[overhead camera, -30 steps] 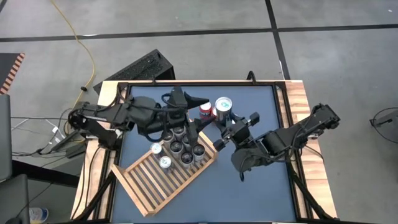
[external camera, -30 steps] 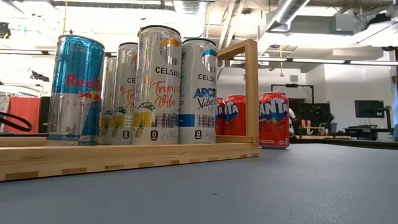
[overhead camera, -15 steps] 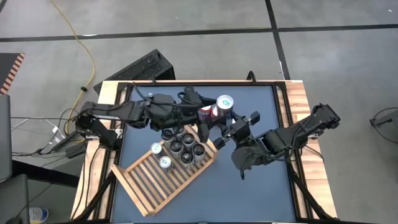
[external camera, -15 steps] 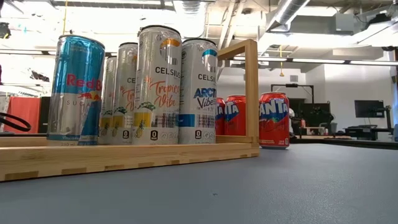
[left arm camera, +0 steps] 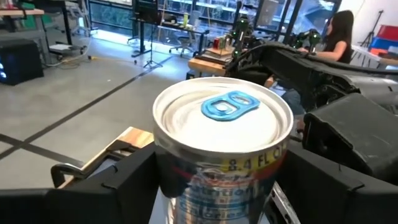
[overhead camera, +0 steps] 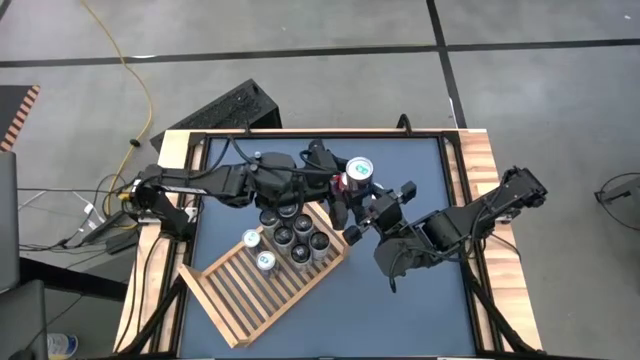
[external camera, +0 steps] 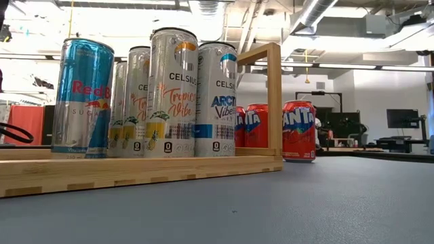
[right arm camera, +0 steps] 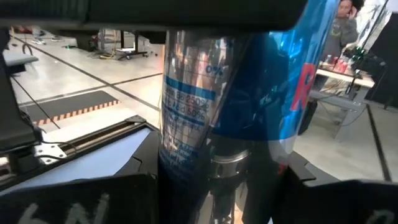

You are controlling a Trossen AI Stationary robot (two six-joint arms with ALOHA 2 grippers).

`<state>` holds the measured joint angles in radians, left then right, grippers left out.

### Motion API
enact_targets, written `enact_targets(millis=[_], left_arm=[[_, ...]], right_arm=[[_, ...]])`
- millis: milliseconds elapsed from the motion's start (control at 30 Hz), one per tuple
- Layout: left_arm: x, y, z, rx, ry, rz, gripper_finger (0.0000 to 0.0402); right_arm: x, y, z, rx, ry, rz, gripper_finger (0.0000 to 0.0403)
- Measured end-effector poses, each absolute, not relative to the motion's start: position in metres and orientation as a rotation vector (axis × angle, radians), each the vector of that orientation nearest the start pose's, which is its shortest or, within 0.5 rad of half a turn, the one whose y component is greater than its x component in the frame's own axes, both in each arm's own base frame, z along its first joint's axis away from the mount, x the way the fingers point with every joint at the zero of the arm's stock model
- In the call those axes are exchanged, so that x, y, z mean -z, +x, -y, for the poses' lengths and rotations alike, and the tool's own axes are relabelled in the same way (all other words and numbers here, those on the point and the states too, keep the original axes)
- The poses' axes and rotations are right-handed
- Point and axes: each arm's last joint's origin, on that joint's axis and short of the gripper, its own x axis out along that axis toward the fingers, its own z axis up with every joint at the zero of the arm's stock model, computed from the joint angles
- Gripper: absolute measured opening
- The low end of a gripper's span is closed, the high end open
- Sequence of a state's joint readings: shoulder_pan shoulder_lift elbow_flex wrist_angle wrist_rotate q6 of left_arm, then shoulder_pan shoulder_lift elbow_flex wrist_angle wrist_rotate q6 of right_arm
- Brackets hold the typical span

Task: Place canned beverage on shelf
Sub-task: Put the blue soda can on the shelf aligned with the other blue soda cans

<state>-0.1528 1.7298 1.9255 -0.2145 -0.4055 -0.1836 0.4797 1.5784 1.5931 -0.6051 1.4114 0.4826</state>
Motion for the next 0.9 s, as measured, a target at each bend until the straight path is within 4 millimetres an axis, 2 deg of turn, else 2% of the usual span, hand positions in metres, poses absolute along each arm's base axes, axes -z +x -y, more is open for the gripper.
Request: enact_targets(millis=[233,333,400,500,600,667,767,900], left_arm=[[-0.468,0.383,0.049,-0.259,-0.189,0.003,0.022],[-0.467,0.383,0.051,-0.273,-0.192,0.003,0.0215],[-0.468,0.38,0.054,-0.292,-0.179,0.0,0.0215],[-0.472,0.372,0.056,-0.296,-0.144,-0.021,0.0215],[-0.483,0.357,0.058,-0.278,-0.128,-0.017,0.0221],[-0.491,0.343,0.056,-0.265,-0.127,-0.019,0.0222],[-0.496,0.328,0.054,-0.235,-0.111,-0.069,0.0221],[-0.49,0.323,0.058,-0.082,-0.088,-0.161,0.0221]], right_arm=[[-0.391,0.303,-0.125,0.942,-0.056,-0.137,0.016],[-0.391,0.303,-0.125,0.935,-0.052,-0.14,0.0167],[-0.391,0.303,-0.126,0.922,-0.051,-0.146,0.0211],[-0.392,0.301,-0.13,0.876,-0.048,-0.165,0.0298],[-0.401,0.289,-0.133,0.794,-0.012,-0.177,0.036],[-0.41,0.278,-0.133,0.73,0.02,-0.179,0.0377],[-0.424,0.26,-0.131,0.615,0.005,-0.209,0.0378],[-0.448,0.23,-0.125,0.434,-0.074,-0.227,0.0363]])
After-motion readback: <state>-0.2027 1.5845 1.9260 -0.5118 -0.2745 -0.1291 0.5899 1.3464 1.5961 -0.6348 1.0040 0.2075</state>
